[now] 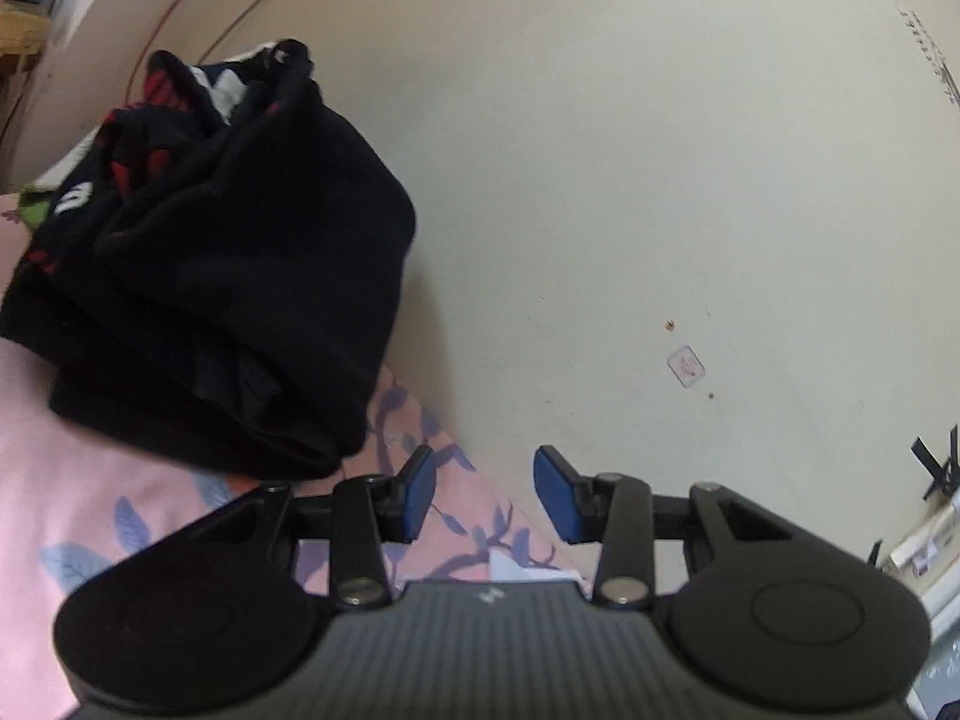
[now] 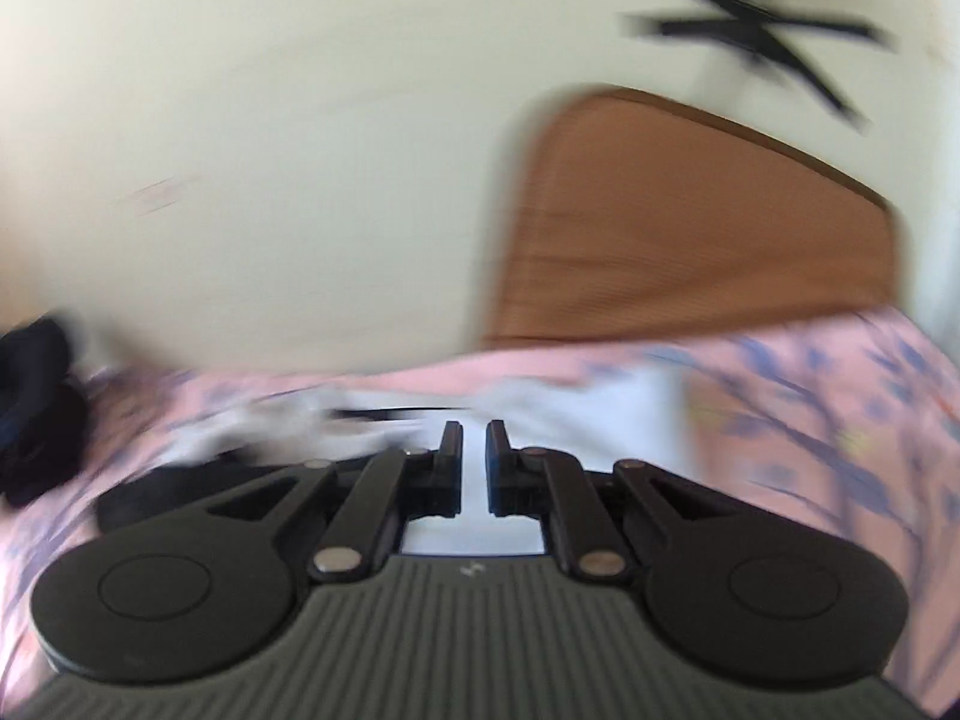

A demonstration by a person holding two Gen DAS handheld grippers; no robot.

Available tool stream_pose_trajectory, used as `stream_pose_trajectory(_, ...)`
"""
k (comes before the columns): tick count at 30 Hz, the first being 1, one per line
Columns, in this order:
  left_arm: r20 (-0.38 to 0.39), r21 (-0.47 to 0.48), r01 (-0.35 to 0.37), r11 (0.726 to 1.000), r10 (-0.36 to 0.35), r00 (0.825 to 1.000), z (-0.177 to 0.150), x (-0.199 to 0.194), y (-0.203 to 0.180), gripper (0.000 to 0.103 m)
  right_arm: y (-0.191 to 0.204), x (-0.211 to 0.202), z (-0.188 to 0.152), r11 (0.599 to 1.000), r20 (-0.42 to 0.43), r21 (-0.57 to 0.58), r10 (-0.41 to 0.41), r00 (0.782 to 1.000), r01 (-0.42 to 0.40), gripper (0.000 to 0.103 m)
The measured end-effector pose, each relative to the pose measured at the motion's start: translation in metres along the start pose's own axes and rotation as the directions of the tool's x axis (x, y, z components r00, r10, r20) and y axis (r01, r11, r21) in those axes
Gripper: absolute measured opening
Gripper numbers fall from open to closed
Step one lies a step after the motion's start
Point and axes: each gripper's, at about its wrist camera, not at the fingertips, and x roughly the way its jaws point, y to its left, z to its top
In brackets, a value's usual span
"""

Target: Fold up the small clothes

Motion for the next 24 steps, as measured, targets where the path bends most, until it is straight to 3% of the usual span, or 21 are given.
stream_pose_trajectory(2, 0.008, -0.004, 0.002, 1.000, -0.002, 1.000, 0.002, -0.002, 0.002, 0.037, 0.065, 0.019, 0.004, 0.977, -0.050, -0.168, 0.124, 0.991, -0.131, 0.019)
stream_pose_trajectory(5, 0.010, 0.004, 0.004, 1.000, -0.004, 1.000, 0.003, -0.001, 0.001, 0.037, 0.153, 0.056, -0.012, 0.874, -0.158, -0.418, 0.197, 0.968, -0.246, 0.048)
stream_pose_trajectory(6, 0.007, 0.003, 0.005, 1.000, -0.005, 1.000, 0.004, -0.001, 0.001, 0.037, 0.175, 0.068, -0.020, 0.838, -0.186, -0.483, 0.186, 0.965, -0.254, 0.054)
stream_pose_trajectory(8, -0.001, -0.014, 0.020, 1.000, -0.020, 1.000, 0.006, -0.002, 0.004, 0.037, 0.201, 0.099, -0.031, 0.786, -0.238, -0.561, 0.146, 0.960, -0.259, 0.054)
stream_pose_trajectory(11, 0.006, -0.036, 0.042, 0.998, -0.041, 0.999, 0.010, -0.010, 0.010, 0.037, 0.218, 0.136, -0.039, 0.774, -0.271, -0.600, 0.042, 0.962, -0.203, 0.053)
stream_pose_trajectory(12, 0.012, -0.041, 0.042, 0.998, -0.042, 0.999, 0.011, -0.013, 0.010, 0.037, 0.216, 0.144, -0.039, 0.788, -0.276, -0.584, 0.034, 0.960, -0.196, 0.048)
stream_pose_trajectory(13, 0.015, -0.048, 0.044, 0.998, -0.043, 0.999, 0.011, -0.014, 0.011, 0.037, 0.214, 0.143, -0.035, 0.817, -0.292, -0.538, 0.052, 0.955, -0.209, 0.033)
stream_pose_trajectory(14, 0.017, -0.057, 0.046, 0.997, -0.045, 0.999, 0.012, -0.015, 0.013, 0.037, 0.210, 0.144, -0.030, 0.852, -0.311, -0.480, 0.060, 0.949, -0.211, 0.009)
stream_pose_trajectory(17, 0.022, -0.072, 0.049, 0.996, -0.048, 0.999, 0.013, -0.016, 0.014, 0.037, 0.186, 0.112, -0.004, 0.926, -0.211, -0.264, 0.217, 0.953, -0.269, 0.007)
stream_pose_trajectory(20, 0.006, -0.046, 0.043, 0.998, -0.042, 0.999, 0.008, -0.012, 0.009, 0.037, 0.123, 0.054, 0.021, 0.944, -0.004, 0.021, 0.329, 0.944, -0.329, 0.007)
stream_pose_trajectory(22, -0.020, -0.013, 0.039, 0.999, -0.039, 0.999, 0.003, -0.006, 0.003, 0.037, 0.068, 0.021, 0.021, 0.945, 0.102, 0.148, 0.277, 0.955, -0.290, 0.008)
stream_pose_trajectory(24, -0.061, 0.038, 0.048, 0.998, -0.046, 0.997, -0.005, 0.003, -0.009, 0.037, 0.020, -0.004, 0.008, 0.962, 0.140, 0.206, 0.154, 0.978, -0.181, 0.008)
